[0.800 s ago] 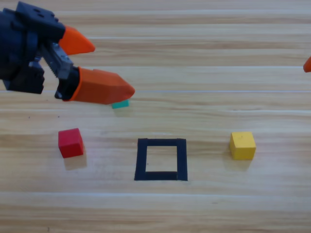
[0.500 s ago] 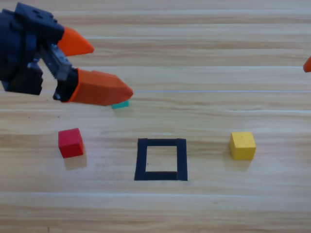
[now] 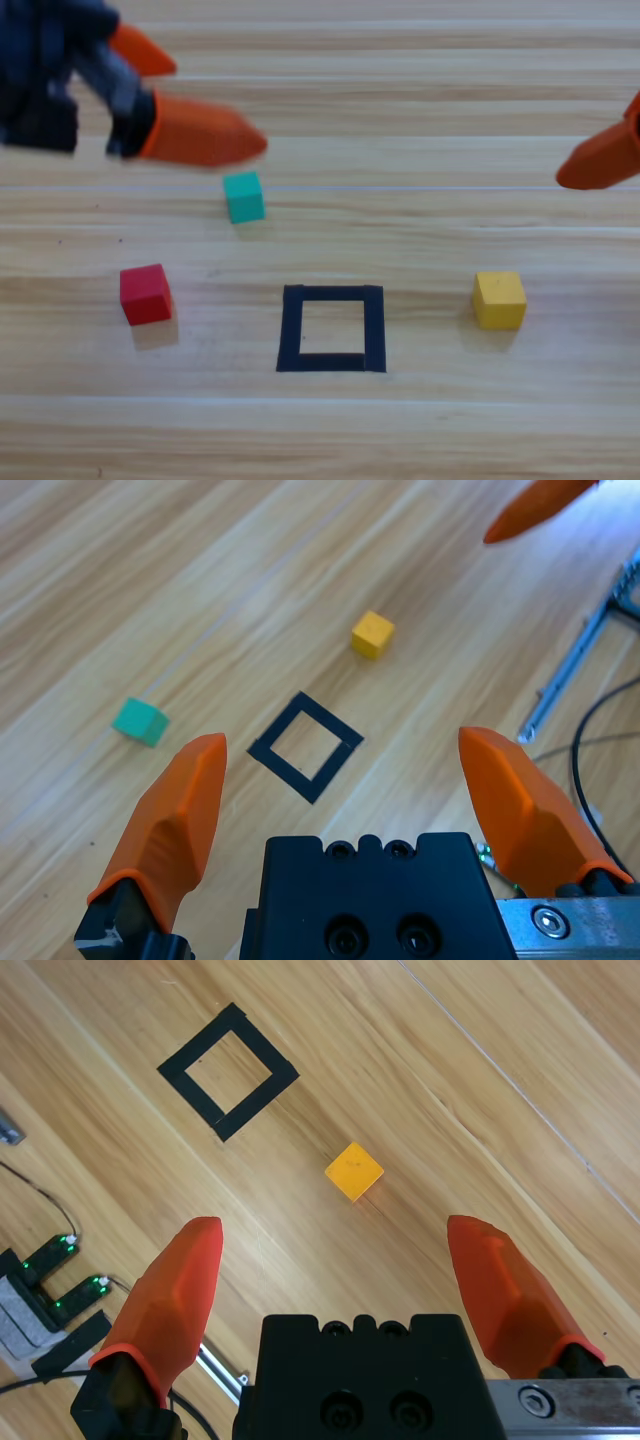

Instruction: Stack the blocks in the rectangular block: red at the bottom, yellow in the middle, green on top

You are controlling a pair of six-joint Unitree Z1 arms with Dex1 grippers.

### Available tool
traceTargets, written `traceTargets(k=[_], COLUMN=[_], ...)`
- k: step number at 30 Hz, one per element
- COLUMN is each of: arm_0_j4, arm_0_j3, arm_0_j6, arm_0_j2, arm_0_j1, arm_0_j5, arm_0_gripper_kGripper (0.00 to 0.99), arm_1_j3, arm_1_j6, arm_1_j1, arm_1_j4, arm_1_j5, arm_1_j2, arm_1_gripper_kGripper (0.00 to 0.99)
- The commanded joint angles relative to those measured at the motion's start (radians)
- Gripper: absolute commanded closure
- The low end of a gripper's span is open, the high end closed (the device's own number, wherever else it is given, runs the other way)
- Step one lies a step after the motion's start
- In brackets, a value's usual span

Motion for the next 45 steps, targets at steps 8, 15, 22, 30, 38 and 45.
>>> traceTargets(k=[8,15,22,30,38,45], arm_0_j4=[0.127,0.275,0.275,0.262,0.262,0.258], arm_0_j3=[-0.147,-0.179,-0.109,-0.1,-0.093,-0.066], arm_0_j6=[-0.308,-0.436,-0.463,-0.497,-0.549,-0.614], arm_0_j2=[0.121,0.419,0.595,0.678,0.677,0.678], arm_0_j1=[0.176,0.418,0.566,0.602,0.601,0.575], arm_0_j5=[0.157,0.082,-0.002,-0.056,-0.106,-0.122], arm_0_gripper_kGripper=[0.0,0.0,0.0,0.0,0.0,0.0], arm_1_j3=[-0.063,-0.086,-0.104,-0.173,-0.186,-0.184], arm_1_j6=[0.174,0.254,0.303,0.341,0.348,0.348], arm_1_j1=[0.026,0.026,0.029,0.027,0.027,0.027], arm_1_j4=[-0.015,-0.012,-0.012,0.049,0.057,0.072], arm_1_j5=[-0.119,-0.145,-0.138,-0.107,-0.115,-0.116], arm_1_j2=[0.323,0.451,0.504,0.649,0.691,0.711], arm_1_gripper_kGripper=[0.047,0.05,0.027,0.067,0.068,0.091])
